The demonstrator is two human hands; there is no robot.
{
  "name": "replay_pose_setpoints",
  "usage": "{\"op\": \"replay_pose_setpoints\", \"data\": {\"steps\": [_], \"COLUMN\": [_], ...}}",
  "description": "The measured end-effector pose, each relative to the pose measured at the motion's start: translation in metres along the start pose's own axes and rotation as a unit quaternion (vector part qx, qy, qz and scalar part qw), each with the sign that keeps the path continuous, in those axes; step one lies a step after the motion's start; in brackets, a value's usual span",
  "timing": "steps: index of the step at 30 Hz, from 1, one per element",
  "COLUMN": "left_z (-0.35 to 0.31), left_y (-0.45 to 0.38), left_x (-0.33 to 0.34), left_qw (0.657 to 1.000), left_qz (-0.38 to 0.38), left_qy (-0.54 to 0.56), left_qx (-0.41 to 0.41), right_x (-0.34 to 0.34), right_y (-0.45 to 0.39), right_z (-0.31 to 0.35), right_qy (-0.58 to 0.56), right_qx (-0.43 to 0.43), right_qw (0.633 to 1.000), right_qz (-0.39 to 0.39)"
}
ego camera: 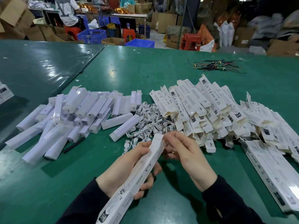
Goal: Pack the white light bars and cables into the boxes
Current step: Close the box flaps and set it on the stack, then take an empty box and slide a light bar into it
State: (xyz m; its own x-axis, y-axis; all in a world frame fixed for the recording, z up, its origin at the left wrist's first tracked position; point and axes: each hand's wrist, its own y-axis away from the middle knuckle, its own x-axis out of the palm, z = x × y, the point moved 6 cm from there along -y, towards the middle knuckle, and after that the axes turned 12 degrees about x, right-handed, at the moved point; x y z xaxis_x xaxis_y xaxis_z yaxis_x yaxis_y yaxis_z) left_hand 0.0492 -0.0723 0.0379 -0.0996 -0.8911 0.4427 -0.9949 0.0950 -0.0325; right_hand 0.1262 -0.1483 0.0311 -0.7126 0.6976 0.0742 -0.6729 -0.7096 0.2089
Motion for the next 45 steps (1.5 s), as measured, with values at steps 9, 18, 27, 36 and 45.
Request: {"op": "replay_pose_setpoints", "data": {"steps": [9,18,27,36,45], "left_z": [0.014,0.015,0.019,-0.003,-0.008], "left_y": [0.01,0.015,0.023,0.019,0.028], "left_x": [-0.04,-0.026,-0.004,-0.037,-0.055], "left_qw": [0.993,0.993,0.999,0.97,0.926], "left_qz": [-0.112,-0.06,0.022,-0.217,-0.338], "left_qy": [-0.037,-0.096,0.02,0.016,-0.1], "left_qx": [-0.03,-0.032,-0.027,0.112,0.136], "right_x": [0.007,0.017,0.016,-0.028,-0.019], "right_y": [0.001,0.012,0.022,-0.007,0.002], "right_z": [0.0,-0.005,0.006,0.001,0.008], "right_qy": [0.052,0.099,0.077,0.486,0.264], "right_qx": [-0.004,0.051,0.061,-0.143,-0.182], "right_qw": [0.997,0.969,0.928,0.841,0.937], "right_qz": [0.064,0.22,0.359,-0.19,-0.141]}}
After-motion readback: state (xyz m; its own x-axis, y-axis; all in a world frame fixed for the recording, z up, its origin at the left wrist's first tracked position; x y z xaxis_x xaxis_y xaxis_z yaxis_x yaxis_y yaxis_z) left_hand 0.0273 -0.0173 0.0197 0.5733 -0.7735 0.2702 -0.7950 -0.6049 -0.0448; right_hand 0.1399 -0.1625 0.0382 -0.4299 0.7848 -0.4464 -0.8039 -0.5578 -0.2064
